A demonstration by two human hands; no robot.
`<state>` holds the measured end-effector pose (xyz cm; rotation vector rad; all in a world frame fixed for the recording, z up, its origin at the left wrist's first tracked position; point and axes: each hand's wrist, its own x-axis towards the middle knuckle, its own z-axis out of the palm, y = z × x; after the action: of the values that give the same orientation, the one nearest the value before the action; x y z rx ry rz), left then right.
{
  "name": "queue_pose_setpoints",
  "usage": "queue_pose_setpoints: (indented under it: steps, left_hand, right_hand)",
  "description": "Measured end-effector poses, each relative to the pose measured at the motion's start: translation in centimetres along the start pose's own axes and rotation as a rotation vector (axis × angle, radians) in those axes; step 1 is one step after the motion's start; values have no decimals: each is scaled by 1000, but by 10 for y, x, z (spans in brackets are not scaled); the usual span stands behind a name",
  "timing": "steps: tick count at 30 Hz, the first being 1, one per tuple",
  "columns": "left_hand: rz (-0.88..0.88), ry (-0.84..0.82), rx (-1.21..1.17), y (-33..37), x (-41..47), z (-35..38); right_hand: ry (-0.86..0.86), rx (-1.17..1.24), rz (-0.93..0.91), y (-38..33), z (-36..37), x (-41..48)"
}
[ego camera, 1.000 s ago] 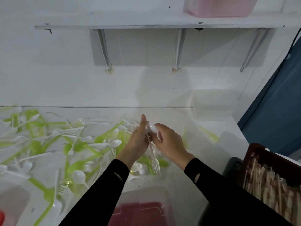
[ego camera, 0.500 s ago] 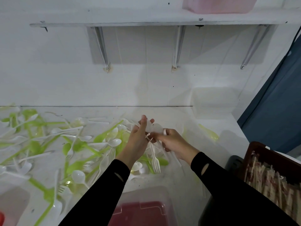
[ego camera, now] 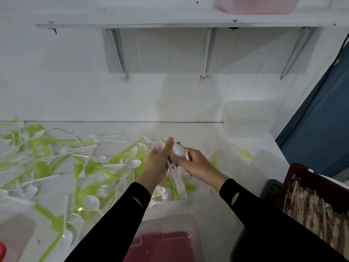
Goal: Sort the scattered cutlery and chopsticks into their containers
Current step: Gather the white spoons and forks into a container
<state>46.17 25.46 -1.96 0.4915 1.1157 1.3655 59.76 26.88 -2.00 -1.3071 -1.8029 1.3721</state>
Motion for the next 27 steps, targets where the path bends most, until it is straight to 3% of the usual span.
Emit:
queue_pose_setpoints:
  steps: [3, 6, 10, 15, 18, 21, 24, 25, 27]
  left_hand:
    - [-18, -57, -89, 4, -1, -1]
    - [44, 42, -161, 5, 1, 1]
    - [54, 200, -61, 0, 5, 1]
    - [-82, 24, 233, 0, 5, 0]
    - [-11, -49, 330, -7, 4, 2]
    - [134, 164, 329, -1, 9, -4]
    - [260, 166, 195, 22, 10, -20]
    - [290, 147, 252, 30, 8, -28]
    - [335, 107, 593, 40, 1, -43]
  right_hand:
    - [40, 4, 11, -3, 0, 1]
    - [152, -39, 2, -3, -1, -1]
    - [80, -168, -91, -2, 1, -6]
    - [42, -267, -236, 2, 9, -4]
    - [-58, -249, -226, 4, 9, -4]
    - [57, -171, -212, 5, 4, -1]
    - [142, -353, -240, 10, 0, 2]
    - [97, -441, -207, 10, 1, 0]
    - [-74, -623, -109, 9, 6, -3]
